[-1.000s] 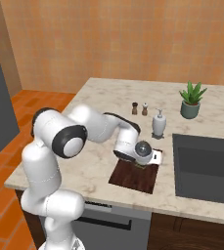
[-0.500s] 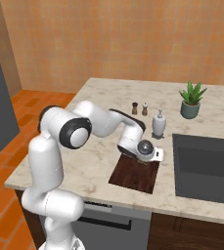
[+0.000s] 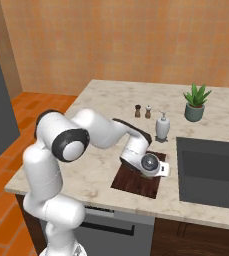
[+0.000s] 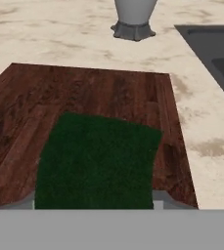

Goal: Pick up the sponge from the counter and clean the cutting board by briefly scrubbing or pressing down on the cutting board. Once finished, release the sponge.

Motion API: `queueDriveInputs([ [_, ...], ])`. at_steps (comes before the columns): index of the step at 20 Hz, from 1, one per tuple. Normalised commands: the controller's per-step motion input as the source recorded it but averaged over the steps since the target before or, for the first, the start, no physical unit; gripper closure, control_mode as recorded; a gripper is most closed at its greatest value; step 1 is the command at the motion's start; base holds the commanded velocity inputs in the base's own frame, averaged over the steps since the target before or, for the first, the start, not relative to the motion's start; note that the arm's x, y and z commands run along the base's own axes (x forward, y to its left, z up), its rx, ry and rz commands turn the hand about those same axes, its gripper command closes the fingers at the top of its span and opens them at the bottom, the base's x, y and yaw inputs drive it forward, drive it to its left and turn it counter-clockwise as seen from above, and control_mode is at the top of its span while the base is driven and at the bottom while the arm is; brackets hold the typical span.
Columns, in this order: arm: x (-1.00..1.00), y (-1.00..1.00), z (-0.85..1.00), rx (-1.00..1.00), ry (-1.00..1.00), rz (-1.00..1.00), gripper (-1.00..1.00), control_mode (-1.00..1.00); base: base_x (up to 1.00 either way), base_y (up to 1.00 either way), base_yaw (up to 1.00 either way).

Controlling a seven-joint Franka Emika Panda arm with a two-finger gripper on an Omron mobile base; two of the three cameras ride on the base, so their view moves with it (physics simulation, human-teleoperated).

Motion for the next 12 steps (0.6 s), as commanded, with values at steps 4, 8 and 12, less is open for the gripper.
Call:
queueDriveInputs([
  [4, -0.89, -0.04, -0.09, 0.0, 0.09, 0.03, 1.0, -1.0, 0.0, 0.0, 0.0],
  [8, -0.78, 0.0, -0.05, 0.0, 0.13, 0.05, 1.0, -1.0, 0.0, 0.0, 0.0],
  [12, -0.42, 0.02, -0.04, 0.0, 0.05, 0.03, 1.0, -1.0, 0.0, 0.0, 0.0],
])
